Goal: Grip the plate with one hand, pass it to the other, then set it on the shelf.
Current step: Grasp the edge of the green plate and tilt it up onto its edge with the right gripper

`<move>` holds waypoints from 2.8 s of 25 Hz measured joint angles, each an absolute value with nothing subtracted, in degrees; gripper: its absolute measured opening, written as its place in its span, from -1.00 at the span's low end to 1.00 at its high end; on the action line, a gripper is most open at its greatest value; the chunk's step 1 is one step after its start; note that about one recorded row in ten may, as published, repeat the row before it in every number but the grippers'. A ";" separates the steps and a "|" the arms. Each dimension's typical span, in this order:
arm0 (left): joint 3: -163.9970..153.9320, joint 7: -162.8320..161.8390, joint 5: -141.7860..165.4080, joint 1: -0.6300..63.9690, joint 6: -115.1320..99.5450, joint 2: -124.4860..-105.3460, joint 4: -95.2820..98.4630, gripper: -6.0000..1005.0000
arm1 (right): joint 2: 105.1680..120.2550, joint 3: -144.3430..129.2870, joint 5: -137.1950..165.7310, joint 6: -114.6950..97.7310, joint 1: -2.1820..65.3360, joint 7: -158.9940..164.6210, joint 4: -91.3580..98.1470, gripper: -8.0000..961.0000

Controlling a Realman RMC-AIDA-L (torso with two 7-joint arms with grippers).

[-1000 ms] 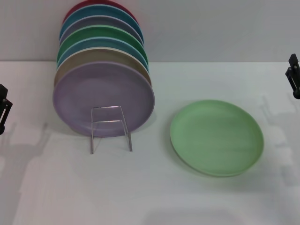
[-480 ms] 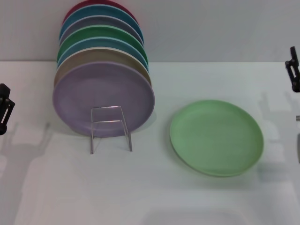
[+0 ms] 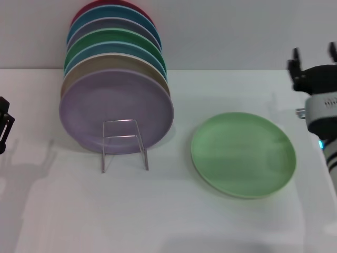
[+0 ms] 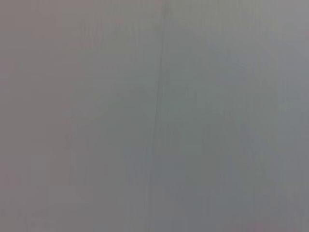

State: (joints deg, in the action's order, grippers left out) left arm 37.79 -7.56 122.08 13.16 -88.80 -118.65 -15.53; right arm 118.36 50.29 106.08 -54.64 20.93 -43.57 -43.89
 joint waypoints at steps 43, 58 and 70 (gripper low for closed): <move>36.90 -8.05 122.08 14.15 -88.67 -118.92 -15.65 0.64 | 116.36 116.10 152.29 77.47 33.30 -24.39 -69.72 0.41; 36.82 -8.09 122.12 14.15 -88.59 -118.91 -15.65 0.63 | 116.09 116.60 152.11 71.85 34.87 -24.31 -59.58 0.36; 36.83 -8.09 122.17 14.04 -88.59 -118.91 -15.55 0.62 | 116.18 116.56 151.95 69.39 35.66 -24.62 -56.20 0.32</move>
State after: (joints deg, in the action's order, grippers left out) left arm 36.83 -8.09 122.17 14.04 -88.59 -118.91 -15.55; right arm 116.18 116.56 151.95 69.39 35.66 -24.62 -56.20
